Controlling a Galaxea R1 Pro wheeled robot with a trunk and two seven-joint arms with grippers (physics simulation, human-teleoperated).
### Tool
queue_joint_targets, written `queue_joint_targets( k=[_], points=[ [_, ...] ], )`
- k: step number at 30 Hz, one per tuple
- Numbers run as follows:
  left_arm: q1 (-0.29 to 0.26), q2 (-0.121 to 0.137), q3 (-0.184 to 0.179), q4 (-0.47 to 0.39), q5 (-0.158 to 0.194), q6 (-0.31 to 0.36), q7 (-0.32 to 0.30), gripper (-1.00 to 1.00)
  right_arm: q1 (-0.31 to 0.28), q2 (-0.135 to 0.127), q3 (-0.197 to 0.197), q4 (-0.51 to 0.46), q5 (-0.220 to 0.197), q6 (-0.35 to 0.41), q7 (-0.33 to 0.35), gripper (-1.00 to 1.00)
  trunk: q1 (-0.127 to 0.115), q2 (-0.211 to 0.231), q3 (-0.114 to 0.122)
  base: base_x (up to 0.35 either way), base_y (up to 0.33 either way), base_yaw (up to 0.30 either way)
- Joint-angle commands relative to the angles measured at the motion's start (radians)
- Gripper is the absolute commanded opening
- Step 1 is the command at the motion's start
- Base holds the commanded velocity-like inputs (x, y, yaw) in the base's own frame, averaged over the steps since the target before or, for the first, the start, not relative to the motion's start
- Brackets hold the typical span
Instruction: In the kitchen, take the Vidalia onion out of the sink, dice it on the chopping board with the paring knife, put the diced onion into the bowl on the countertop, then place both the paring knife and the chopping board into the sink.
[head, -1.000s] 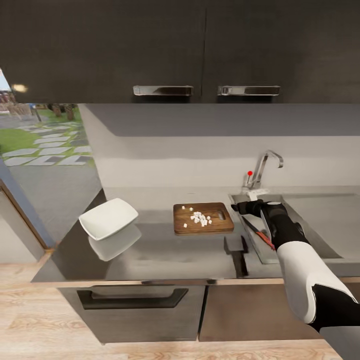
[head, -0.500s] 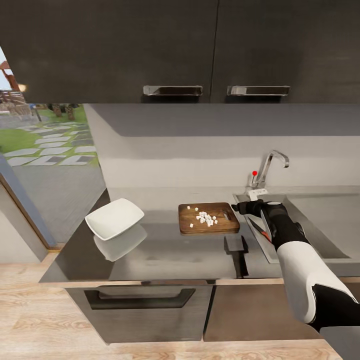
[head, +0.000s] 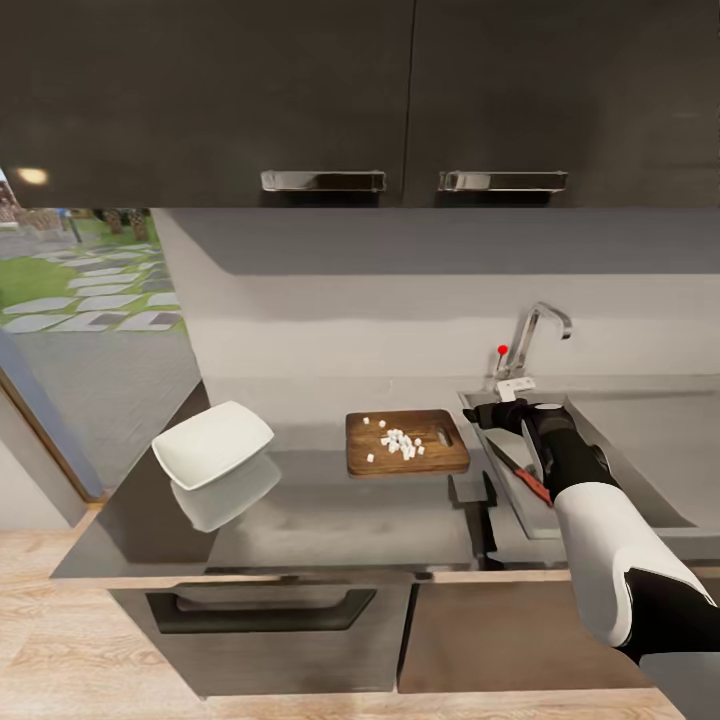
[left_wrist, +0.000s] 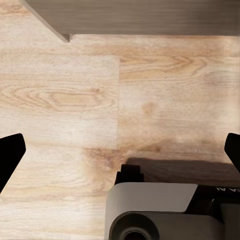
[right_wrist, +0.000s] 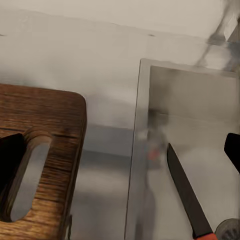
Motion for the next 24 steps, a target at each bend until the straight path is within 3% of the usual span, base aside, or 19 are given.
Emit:
queue_joint_targets(
  k=[1, 24],
  points=[
    [-0.002, 0.0, -0.004, 0.005, 0.006, -0.008, 0.001, 1.0, -0.001, 0.001, -0.004, -0.002, 0.011, 0.003, 0.009, 1.0, 0.0, -0.001, -0.001, 0.018, -0.022, 0.0],
    [-0.002, 0.002, -0.004, 0.005, 0.006, -0.008, 0.001, 1.0, -0.001, 0.005, 0.004, 0.007, 0.009, -0.003, 0.009, 1.0, 0.0, -0.001, -0.001, 0.002, -0.002, 0.0]
  ],
)
